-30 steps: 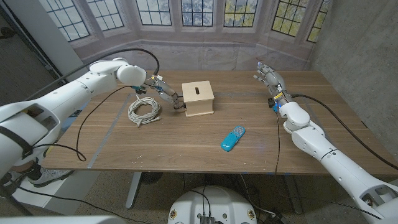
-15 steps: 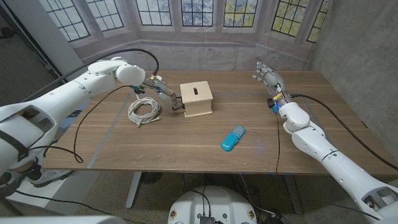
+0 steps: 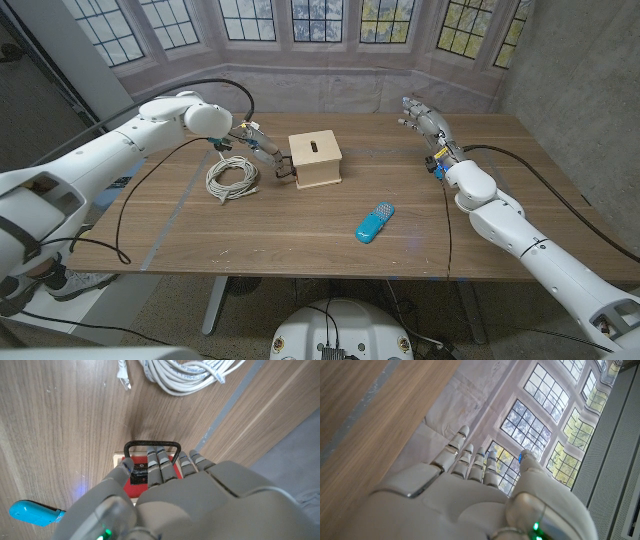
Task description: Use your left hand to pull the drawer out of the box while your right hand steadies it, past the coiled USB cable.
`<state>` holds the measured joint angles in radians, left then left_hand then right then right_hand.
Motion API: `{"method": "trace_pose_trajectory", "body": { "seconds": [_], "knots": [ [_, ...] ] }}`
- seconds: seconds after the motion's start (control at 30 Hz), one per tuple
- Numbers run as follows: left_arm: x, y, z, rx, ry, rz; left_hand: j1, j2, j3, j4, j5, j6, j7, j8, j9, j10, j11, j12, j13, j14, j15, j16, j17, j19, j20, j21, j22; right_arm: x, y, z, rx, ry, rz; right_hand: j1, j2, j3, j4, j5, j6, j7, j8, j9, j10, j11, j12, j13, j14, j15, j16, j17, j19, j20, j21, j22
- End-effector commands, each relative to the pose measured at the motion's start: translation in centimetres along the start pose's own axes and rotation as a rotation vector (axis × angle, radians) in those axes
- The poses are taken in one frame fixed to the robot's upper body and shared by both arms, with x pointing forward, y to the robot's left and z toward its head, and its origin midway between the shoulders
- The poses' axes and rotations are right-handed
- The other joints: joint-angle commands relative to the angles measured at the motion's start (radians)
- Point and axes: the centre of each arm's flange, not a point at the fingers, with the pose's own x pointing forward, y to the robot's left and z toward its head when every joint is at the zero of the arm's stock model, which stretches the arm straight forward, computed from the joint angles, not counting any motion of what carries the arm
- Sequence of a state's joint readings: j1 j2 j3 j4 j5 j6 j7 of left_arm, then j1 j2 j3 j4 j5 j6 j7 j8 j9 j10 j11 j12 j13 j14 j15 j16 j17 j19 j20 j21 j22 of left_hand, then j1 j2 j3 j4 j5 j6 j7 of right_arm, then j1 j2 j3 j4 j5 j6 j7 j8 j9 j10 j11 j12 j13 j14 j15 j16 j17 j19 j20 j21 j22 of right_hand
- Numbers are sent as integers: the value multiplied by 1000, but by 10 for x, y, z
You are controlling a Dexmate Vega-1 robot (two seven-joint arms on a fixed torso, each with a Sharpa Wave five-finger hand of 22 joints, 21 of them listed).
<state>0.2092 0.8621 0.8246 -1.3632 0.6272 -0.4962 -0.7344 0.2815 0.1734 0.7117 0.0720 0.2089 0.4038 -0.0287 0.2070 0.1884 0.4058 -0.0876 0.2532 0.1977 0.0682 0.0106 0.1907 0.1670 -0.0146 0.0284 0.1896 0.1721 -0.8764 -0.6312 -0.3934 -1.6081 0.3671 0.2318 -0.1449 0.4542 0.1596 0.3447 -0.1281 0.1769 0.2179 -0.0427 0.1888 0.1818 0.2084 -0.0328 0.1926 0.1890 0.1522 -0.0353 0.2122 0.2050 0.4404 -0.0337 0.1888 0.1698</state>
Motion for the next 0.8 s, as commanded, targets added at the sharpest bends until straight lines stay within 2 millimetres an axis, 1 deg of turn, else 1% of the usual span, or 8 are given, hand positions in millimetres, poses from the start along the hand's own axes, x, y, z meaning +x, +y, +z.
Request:
{"method": "trace_pose_trajectory", "body": {
  "seconds": [0.03, 0.23, 0.3, 0.4, 0.43, 0.47, 0.53, 0.8],
  "knots": [
    [-1, -2, 2, -2, 0, -4, -9, 2, 2, 6, -1, 6, 3, -2, 5, 8, -2, 4, 3, 11, 3, 3, 1, 1, -2, 6, 3, -2, 18, 12, -67, -14, 59, 4, -1, -2, 1, 0, 18, 0, 8, 3, 16, 1, 8, 4, -2, -22, 5, 2, -2, 0, 2, 1],
    [-1, -2, 3, 1, -1, -4, -12, 2, 4, 6, -1, 6, 3, -3, 5, 12, -2, 3, 3, 14, 3, 2, 1, 0, -2, 6, 3, -3, 32, 26, -190, -8, 112, 5, -1, -3, 1, 0, 35, -2, 14, 3, 29, -5, 12, 4, 2, -24, 7, 2, -3, 1, 2, 1],
    [-1, -2, 3, 2, 0, -5, -12, 2, 4, 7, -1, 6, 3, -3, 5, 12, -2, 3, 3, 13, 3, 2, 1, 0, -2, 6, 3, -3, 33, 28, -203, -4, 115, 4, -1, -3, 1, 0, 37, -4, 14, 3, 31, -9, 12, 4, 1, -24, 7, 2, -4, 1, 2, 1],
    [0, -1, 2, 2, 2, -4, -13, 2, 5, 7, -2, 6, 4, -4, 5, 14, -2, 2, 4, 14, 3, 1, 1, 0, -2, 6, 3, -1, 40, 34, -262, -1, 148, 4, -1, -3, 1, 0, 39, -5, 14, 3, 33, -12, 12, 4, 1, -17, 6, 2, -5, 3, 2, 1],
    [0, -1, 2, 2, 2, -3, -14, 2, 5, 8, -2, 6, 3, -4, 5, 13, -1, 2, 4, 14, 2, 1, 1, 0, -2, 6, 3, 0, 42, 36, -286, 1, 161, 4, -1, -4, 1, 0, 41, -6, 14, 3, 37, -9, 13, 4, 1, -15, 6, 1, -5, 4, 2, 1],
    [0, -1, 2, 1, 2, -3, -14, 2, 5, 8, -2, 6, 4, -4, 5, 14, 0, 1, 4, 15, 1, 1, 1, -1, -2, 5, 3, 1, 44, 38, -310, 3, 172, 4, -1, -4, 1, 0, 48, -6, 16, 3, 49, -12, 17, 4, 1, -14, 7, 1, -6, 5, 2, 1],
    [0, -1, 2, 1, 2, -4, -15, 2, 6, 8, -2, 5, 3, -5, 5, 15, -2, 1, 4, 16, 1, 1, 1, 0, -2, 6, 3, 2, 48, 41, -351, 11, 190, 4, -1, -4, 0, 0, 50, -5, 17, 3, 51, -12, 17, 4, 1, -11, 6, 1, -5, 6, 2, 1],
    [0, -3, 1, -3, 1, -9, -17, 2, 8, 10, -2, 4, 3, -6, 5, 15, -2, -1, 4, 17, 2, 0, 1, -1, -2, 6, 3, 10, 64, 47, -444, 20, 250, -1, -5, -9, 2, -2, 58, -10, 17, 3, 61, -13, 17, 3, -14, -9, 1, 1, -14, 10, -1, 1]
  ]
}}
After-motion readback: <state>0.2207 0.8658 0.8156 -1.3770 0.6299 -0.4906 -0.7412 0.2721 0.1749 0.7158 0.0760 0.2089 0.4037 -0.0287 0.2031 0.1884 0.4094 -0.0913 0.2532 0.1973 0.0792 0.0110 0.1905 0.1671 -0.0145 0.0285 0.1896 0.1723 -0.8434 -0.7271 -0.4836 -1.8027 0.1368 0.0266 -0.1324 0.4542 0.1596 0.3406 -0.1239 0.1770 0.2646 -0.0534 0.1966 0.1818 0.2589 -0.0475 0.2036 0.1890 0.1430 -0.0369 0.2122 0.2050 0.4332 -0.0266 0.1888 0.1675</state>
